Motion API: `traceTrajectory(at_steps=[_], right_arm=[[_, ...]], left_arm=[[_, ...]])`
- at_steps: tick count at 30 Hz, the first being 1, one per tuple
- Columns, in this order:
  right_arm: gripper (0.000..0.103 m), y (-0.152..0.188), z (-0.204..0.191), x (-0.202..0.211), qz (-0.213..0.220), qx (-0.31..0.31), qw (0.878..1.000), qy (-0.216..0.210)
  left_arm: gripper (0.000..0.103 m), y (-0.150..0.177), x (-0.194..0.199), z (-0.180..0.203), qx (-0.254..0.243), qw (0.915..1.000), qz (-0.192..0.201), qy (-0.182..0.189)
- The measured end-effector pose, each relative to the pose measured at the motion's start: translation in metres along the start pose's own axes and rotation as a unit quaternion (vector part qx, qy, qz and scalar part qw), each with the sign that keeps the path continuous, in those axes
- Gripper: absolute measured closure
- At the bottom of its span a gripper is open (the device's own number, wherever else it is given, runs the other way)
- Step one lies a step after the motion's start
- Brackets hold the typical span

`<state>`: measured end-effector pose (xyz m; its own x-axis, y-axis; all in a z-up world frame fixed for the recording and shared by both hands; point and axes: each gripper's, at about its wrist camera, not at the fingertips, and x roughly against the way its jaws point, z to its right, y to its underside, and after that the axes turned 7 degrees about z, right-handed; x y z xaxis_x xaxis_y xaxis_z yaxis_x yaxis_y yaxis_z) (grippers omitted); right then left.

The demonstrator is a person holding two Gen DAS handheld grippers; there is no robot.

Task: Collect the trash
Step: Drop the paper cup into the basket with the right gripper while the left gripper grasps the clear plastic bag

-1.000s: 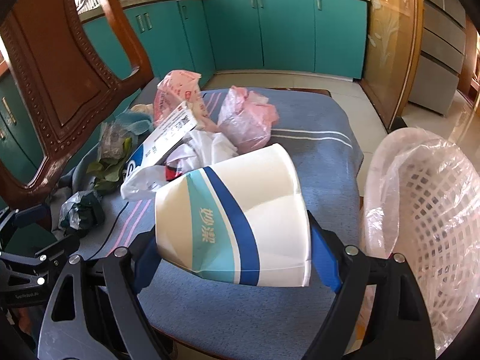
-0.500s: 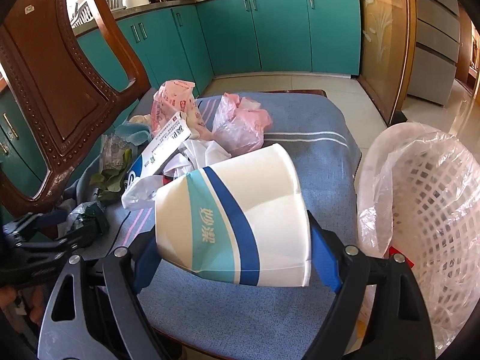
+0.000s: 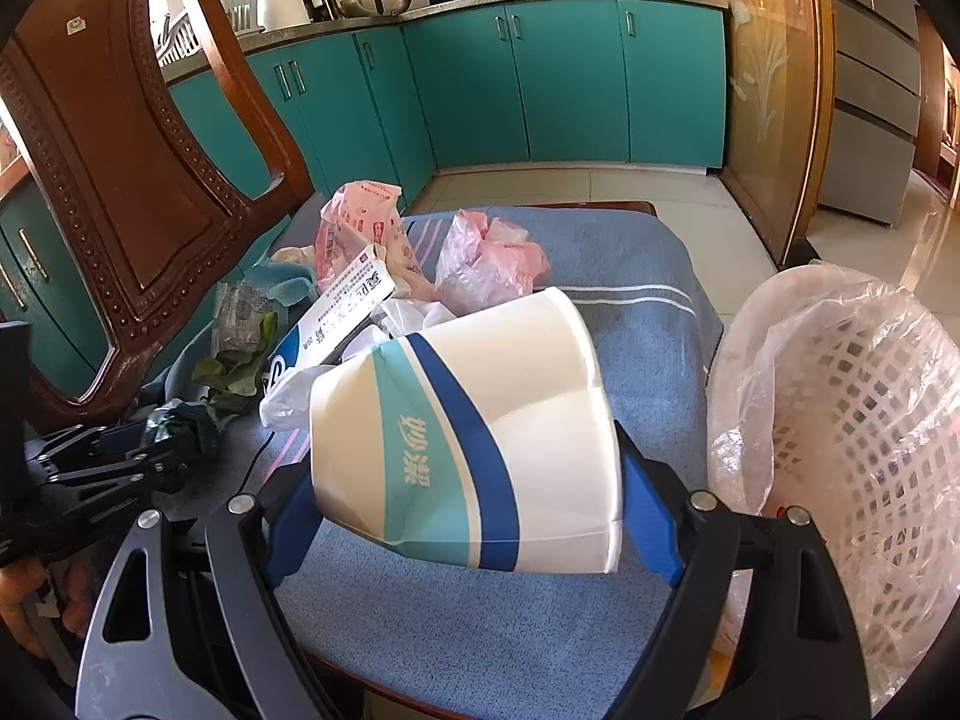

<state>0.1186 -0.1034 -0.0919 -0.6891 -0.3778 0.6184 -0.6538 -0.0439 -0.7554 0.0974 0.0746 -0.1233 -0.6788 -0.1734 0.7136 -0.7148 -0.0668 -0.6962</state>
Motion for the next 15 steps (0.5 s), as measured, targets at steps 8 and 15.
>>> traceTrajectory(at_steps=[8,15], right_arm=[[0.020,-0.013,0.017,0.032,0.073,-0.009,0.997,0.040],[0.020,-0.011,0.112,0.093,0.141,-0.103,0.961,0.214]], left_arm=[[0.054,-0.025,0.050,0.032,-0.023,0.9958,0.069,0.056],[0.054,-0.059,0.067,0.097,-0.067,0.9807,0.104,0.152]])
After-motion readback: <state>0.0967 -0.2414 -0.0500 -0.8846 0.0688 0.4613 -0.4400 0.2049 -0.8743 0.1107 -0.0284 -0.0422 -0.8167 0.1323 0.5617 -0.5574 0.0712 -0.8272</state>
